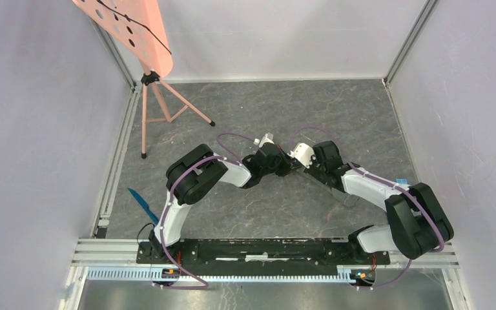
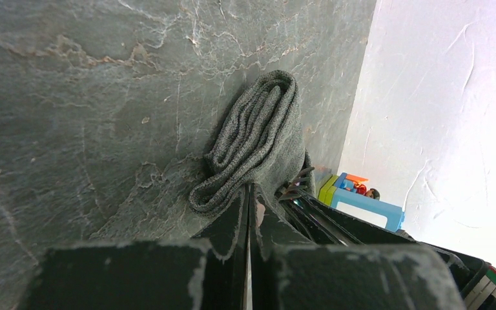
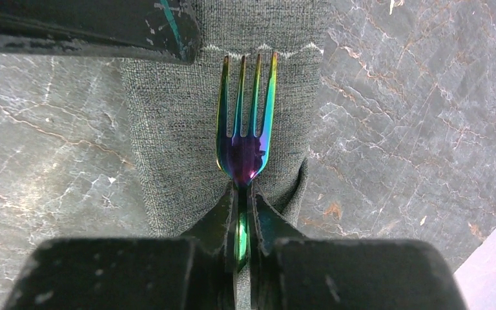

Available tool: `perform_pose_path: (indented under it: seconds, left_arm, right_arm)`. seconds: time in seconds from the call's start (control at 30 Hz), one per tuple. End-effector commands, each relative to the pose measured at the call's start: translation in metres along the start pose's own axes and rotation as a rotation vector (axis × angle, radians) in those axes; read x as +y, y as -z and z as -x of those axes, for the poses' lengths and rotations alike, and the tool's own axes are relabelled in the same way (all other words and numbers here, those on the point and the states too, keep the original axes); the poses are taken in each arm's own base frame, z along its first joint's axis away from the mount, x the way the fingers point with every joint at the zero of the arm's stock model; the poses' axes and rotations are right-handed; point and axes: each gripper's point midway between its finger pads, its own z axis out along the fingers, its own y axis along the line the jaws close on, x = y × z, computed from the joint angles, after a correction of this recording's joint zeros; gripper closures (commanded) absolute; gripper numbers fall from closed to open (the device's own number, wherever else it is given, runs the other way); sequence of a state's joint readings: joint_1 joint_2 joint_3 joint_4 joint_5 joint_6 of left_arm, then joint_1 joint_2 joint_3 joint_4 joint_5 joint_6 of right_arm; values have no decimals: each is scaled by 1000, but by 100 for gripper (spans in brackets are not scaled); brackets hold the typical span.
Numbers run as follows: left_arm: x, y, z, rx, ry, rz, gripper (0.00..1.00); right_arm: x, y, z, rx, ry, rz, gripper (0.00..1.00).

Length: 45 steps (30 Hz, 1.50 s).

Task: Fold the napkin into a case and place the utensils inside
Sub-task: Insert the fork into the folded napkin.

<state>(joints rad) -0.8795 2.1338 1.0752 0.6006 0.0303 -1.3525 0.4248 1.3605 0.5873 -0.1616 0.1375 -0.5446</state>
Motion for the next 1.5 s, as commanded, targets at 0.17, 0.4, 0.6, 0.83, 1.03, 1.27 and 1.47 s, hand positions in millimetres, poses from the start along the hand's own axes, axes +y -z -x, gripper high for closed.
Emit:
perform_pose_path:
  seconds: [0.17,0.4,0.6,0.83,1.03,1.27,1.47]
  left_arm:
    - [31,-3,1,-18,-37,114,98]
    - [17,-2,0,-13,-114,93,98]
    - [-14,23,7,-25,-229,48,89]
    - [-46,104,11,8,-294,87,55]
    - [8,222,32,-58,-376,381,40]
    - [103,388,84,-333,-159,825,10]
    - [148,450,103,-438,86,988,0]
  right_arm:
    - [-6,-2,-7,21,-2,-50,76]
    - [-17,7,6,-28,-52,-95,60]
    - [-23,47,51,-245,-135,-68,54]
    - [-1,93,99,-518,-230,100,46]
    - [-1,116,112,-635,-319,106,35]
    - [-1,146,133,-729,-447,175,7]
    - [8,156,136,-774,-482,224,2]
